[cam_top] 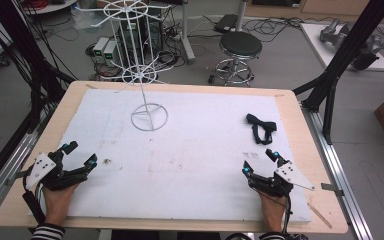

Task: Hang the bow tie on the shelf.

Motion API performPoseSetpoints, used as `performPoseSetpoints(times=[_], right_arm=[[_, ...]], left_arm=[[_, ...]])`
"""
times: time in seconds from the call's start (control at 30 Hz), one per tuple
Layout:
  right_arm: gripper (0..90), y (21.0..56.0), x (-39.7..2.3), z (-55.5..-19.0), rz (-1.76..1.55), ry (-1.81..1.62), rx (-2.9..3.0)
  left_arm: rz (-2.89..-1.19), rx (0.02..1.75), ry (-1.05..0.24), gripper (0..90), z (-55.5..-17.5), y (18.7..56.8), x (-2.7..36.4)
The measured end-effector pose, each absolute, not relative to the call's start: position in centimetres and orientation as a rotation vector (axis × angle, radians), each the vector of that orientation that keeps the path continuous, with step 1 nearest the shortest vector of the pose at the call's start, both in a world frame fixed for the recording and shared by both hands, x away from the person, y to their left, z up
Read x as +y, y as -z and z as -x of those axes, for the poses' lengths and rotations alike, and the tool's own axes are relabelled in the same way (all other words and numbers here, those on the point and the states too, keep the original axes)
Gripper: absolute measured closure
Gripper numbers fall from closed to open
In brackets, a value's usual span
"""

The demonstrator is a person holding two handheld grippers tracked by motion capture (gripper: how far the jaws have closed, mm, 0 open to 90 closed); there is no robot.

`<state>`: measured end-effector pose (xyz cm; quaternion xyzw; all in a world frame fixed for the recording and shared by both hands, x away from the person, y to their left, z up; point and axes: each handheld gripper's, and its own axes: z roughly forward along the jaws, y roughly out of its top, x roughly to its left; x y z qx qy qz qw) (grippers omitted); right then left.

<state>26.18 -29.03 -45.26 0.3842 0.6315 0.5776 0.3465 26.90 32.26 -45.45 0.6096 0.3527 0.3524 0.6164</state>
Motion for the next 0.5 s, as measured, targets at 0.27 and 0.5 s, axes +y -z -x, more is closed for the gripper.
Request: performPoseSetpoints(times=[0.27, 0.5], right_arm=[[9.5, 45.30, -29.11, -26.04, -0.992, -1.510, 1.623], [9.5, 45.32, -29.12, -26.03, -0.999, -1.514, 1.615]], left_arm=[[-1.408, 0.818, -0.810, 14.9, -26.96, 45.43, 32.26], [-1.406, 0.818, -0.812, 14.9, -26.94, 45.43, 32.22]])
